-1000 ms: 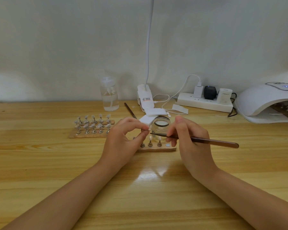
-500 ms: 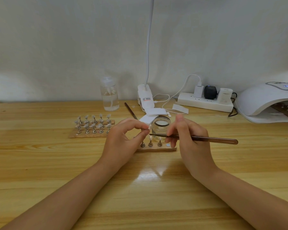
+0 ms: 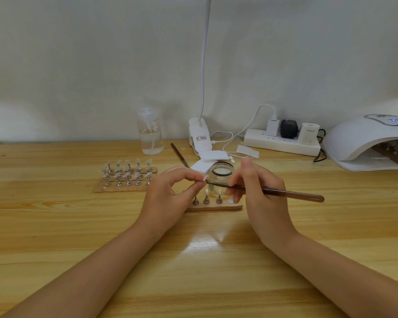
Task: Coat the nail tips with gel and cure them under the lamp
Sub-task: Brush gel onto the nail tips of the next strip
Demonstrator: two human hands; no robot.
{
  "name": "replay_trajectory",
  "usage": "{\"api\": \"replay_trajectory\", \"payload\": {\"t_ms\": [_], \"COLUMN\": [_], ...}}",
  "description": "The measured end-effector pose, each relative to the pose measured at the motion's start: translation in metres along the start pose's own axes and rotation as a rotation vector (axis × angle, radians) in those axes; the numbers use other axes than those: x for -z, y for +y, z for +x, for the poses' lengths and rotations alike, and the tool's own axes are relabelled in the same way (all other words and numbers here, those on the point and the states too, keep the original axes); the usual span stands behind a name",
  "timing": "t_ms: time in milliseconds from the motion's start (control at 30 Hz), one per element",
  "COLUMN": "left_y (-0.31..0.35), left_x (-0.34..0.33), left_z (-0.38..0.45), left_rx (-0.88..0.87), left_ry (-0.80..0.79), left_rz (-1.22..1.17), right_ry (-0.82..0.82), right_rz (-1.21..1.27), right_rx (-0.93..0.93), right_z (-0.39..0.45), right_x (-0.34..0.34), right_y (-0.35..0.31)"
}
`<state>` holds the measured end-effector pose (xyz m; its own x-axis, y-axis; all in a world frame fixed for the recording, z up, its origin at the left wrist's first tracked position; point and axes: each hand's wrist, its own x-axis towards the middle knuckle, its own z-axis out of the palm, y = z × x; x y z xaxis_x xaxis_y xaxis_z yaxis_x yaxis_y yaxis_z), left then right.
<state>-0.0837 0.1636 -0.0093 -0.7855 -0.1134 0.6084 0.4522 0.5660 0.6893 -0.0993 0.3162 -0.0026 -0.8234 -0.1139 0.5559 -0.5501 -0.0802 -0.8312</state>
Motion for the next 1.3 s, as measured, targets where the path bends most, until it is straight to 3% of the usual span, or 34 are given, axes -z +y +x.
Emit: {"api": "replay_trajectory", "payload": {"t_ms": [267, 467, 733, 967, 1300], "left_y": [-0.0017, -0.0006, 0.0004, 0.0009, 0.0023], "left_x": [0.0000, -0.0002, -0.0004, -0.0001, 0.0005], "left_z": [0.0002, -0.0004, -0.0006, -0.0010, -0.0007], "left_rx": [-0.011, -0.021, -0.002, 0.005, 0.023], "left_ry": [0.002, 0.006, 0.006, 0.006, 0.002], "left_rz": [-0.008, -0.014, -0.011, -0.013, -0.006], "right_ry": [0.043, -0.015, 0.031, -0.021, 0.003], "right_rz": [-0.037, -0.131, -0.032, -0.168, -0.166], "right_rx": [0.024, 0.066, 0.019, 0.092, 0.172], "right_z": [0.0027, 0.0034, 0.0031, 0.0040, 0.0036], "right_x": [0.0024, 0.0017, 0.0050, 0.0033, 0.0033], "right_y": [0.0033, 0.0058, 0.0048, 0.0073, 0.0053]}}
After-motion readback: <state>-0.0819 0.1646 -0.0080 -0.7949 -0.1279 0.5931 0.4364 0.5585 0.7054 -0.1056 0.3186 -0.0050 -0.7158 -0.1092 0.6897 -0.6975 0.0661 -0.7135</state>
